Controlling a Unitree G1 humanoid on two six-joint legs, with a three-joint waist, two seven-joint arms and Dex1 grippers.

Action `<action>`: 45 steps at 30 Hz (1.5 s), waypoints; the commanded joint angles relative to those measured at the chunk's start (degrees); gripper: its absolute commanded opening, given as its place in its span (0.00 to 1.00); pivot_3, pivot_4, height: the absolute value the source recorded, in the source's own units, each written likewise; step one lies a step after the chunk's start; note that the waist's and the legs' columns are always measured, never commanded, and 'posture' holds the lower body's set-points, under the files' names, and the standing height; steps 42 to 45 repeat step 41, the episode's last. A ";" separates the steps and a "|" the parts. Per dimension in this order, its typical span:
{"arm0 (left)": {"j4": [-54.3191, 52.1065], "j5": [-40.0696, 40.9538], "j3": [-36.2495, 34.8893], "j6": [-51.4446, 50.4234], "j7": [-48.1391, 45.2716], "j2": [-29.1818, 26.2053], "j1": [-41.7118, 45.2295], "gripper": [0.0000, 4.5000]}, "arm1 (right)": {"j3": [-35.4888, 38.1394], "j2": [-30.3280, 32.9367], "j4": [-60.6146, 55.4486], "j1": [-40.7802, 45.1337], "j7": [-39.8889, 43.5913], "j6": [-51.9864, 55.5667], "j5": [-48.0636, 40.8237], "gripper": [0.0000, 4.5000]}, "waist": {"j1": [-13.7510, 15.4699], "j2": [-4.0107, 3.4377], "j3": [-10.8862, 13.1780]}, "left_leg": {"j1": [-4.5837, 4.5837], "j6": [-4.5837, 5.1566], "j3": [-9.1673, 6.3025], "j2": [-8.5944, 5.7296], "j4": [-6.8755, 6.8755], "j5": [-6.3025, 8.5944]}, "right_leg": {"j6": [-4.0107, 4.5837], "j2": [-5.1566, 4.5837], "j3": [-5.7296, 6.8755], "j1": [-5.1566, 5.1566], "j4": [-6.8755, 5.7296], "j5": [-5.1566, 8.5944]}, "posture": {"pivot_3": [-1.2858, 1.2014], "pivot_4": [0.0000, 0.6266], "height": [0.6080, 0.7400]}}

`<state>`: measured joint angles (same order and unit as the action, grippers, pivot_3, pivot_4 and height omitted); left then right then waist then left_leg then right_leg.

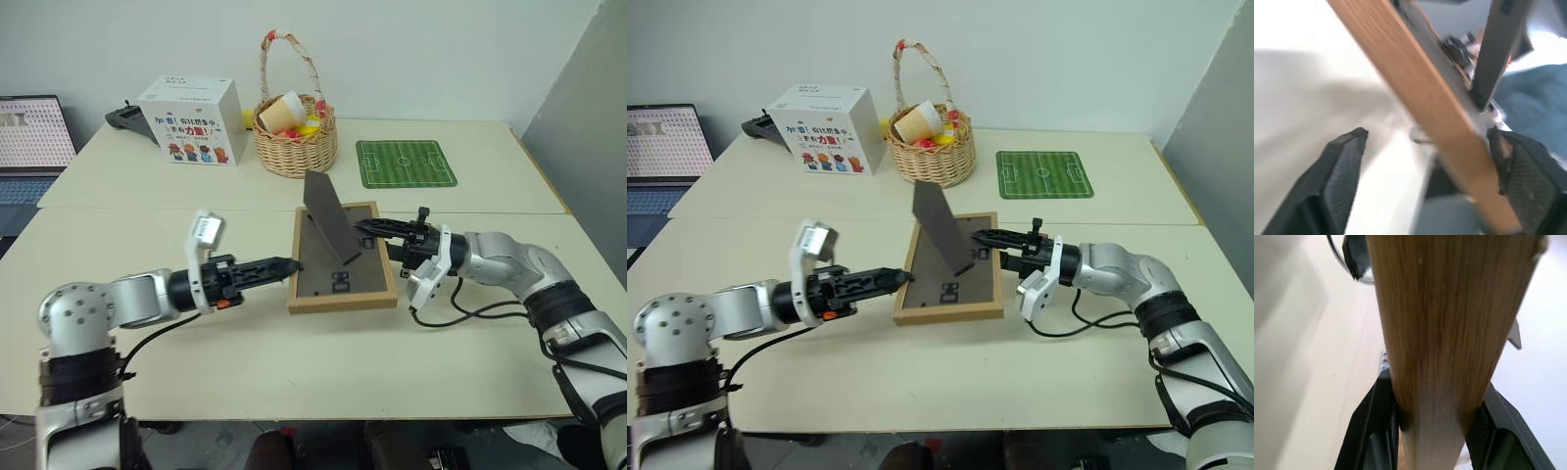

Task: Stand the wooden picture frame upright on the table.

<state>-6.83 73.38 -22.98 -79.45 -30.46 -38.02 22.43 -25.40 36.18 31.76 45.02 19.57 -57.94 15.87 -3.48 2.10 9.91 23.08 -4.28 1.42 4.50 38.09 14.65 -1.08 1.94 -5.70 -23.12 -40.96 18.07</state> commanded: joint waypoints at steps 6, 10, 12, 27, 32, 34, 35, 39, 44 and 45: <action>-23.16 -25.21 3.04 27.70 2.29 -4.81 -8.42 1.00 | 6.87 -14.17 -8.87 0.70 34.45 67.80 -47.45 0.30 | 0.49 -0.03 0.01 | -0.09 0.00 0.01 0.10 -0.02 0.00 | 0.03 -0.01 0.02 0.05 -0.07 0.01 | 0.52 0.24 1.00; -25.90 -31.30 5.17 33.99 3.81 -3.15 -11.29 1.00 | 7.55 -18.31 -0.90 5.23 42.03 81.52 -48.40 0.30 | 0.71 -0.04 0.02 | -0.06 0.24 0.17 -0.06 -0.03 0.14 | 0.03 0.01 0.03 -0.04 -0.02 0.02 | 0.52 0.24 1.00; -26.67 -32.05 5.86 34.96 3.13 -2.94 -12.84 1.00 | 7.98 -19.47 2.21 6.58 44.07 83.14 -46.98 0.30 | 0.77 -0.03 0.02 | -0.04 0.25 0.18 -0.15 -0.03 0.14 | 0.03 0.03 0.04 -0.06 0.01 0.02 | 0.52 0.24 1.00; -23.50 -31.62 6.57 34.39 -1.91 -4.45 -14.11 1.00 | 12.45 -16.92 2.34 2.63 45.18 80.11 -36.84 0.88 | 1.09 -0.03 0.01 | 0.00 0.28 0.17 -0.20 -0.08 0.17 | 0.02 0.10 0.13 -0.08 0.04 0.03 | 0.52 0.24 1.00; -19.65 -29.16 2.94 31.50 -8.62 -10.64 -14.58 1.00 | 15.69 -5.65 -16.39 -6.71 45.19 84.05 -36.44 0.98 | 1.34 -0.05 0.03 | 0.06 0.28 0.17 -0.25 -0.09 0.17 | 0.01 0.11 0.17 -0.08 0.10 0.04 | 0.52 0.24 1.00; -17.22 -27.87 0.30 29.74 -12.07 -14.42 -15.35 1.00 | 18.51 -0.96 -27.08 -10.20 45.66 90.26 -40.26 0.98 | 1.38 -0.07 0.05 | 0.12 0.28 0.16 -0.25 -0.11 0.17 | 0.00 0.11 0.15 -0.15 0.10 0.04 | 0.52 0.24 1.00; -15.57 -26.92 -1.31 28.67 -13.72 -16.15 -15.20 1.00 | 20.22 0.89 -32.14 -11.37 45.49 94.39 -43.17 0.98 | 1.19 -0.09 0.06 | 0.12 0.29 0.14 -0.24 -0.12 0.17 | 0.00 0.11 0.15 -0.17 0.10 0.04 | 0.52 0.24 1.00; -9.39 -26.32 -4.77 27.88 -18.88 -21.49 -14.09 1.00 | 25.39 3.94 -44.78 -13.15 42.18 107.58 -52.69 0.98 | 0.04 -0.10 0.07 | -0.02 0.29 0.09 -0.02 -0.18 0.17 | 0.01 0.34 0.10 -0.16 0.05 0.05 | 0.52 0.24 1.00; -6.91 -28.72 -4.63 30.61 -21.81 -23.80 -14.08 1.00 | 27.26 4.02 -48.45 -13.08 40.10 112.55 -56.36 0.98 | 0.00 -0.09 0.07 | -0.10 0.30 0.11 0.01 -0.20 0.18 | 0.05 0.51 0.13 -0.09 0.04 0.09 | 0.52 0.24 1.00; -6.91 -28.72 -4.63 30.61 -21.81 -23.80 -14.08 1.00 | 27.26 4.02 -48.45 -13.08 40.10 112.55 -56.36 0.98 | 0.00 -0.09 0.07 | -0.10 0.30 0.11 0.01 -0.20 0.18 | 0.05 0.51 0.13 -0.09 0.04 0.09 | 0.52 0.24 1.00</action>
